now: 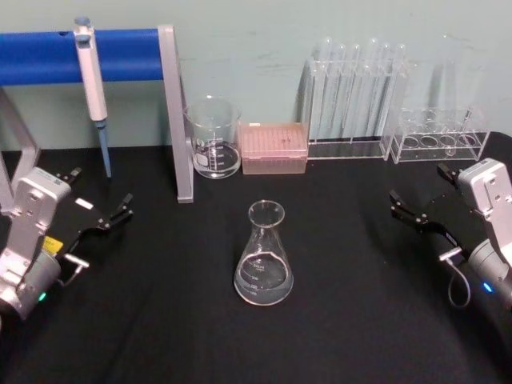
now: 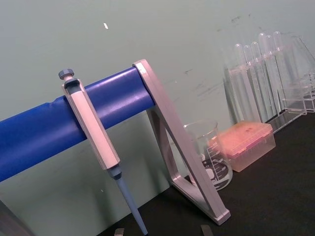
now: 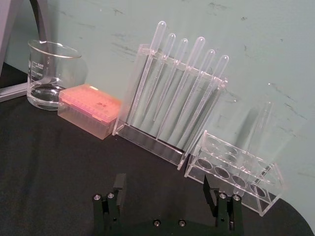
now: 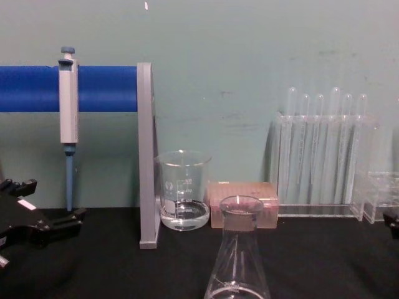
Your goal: Grasp the erlenmeyer flask with one hand, shake it three times, then place it back.
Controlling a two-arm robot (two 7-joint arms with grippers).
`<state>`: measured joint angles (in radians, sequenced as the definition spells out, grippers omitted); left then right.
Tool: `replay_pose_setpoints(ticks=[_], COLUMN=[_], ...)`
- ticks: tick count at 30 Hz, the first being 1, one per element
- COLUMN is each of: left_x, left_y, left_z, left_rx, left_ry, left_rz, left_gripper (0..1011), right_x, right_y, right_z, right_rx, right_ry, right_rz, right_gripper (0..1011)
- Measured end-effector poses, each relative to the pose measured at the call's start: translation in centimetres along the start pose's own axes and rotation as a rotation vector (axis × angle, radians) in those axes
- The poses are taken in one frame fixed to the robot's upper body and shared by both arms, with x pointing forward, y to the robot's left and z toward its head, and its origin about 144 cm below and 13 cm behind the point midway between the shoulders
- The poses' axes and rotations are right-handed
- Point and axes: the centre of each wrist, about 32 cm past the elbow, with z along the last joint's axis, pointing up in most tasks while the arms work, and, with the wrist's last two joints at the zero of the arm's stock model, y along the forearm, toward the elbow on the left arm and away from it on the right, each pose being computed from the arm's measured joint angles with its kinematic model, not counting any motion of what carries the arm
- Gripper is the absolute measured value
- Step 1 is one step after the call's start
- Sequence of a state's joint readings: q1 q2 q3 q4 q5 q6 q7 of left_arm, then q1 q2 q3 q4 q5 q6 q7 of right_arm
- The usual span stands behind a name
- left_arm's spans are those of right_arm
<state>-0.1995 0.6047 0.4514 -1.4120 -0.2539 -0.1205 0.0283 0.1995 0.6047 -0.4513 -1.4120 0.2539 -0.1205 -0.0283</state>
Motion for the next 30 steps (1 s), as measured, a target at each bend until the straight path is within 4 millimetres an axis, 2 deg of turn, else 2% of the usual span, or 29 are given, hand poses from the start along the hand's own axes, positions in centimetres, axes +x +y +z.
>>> replay_pose_setpoints(ticks=[19, 30], left_x=[0.00, 0.00], left_y=[0.00, 0.00], left_z=[0.00, 0.00], left_rx=[0.000, 0.000], left_ry=[0.000, 0.000], left_rz=[0.000, 0.000], left_gripper=[1001, 1001], right_x=[0.00, 0.65], right_y=[0.00, -0.27], right_z=[0.00, -0.08], right_rx=[0.000, 0.015], right_ry=[0.000, 0.021], right_rz=[0.000, 0.028], right_gripper=[1003, 1003])
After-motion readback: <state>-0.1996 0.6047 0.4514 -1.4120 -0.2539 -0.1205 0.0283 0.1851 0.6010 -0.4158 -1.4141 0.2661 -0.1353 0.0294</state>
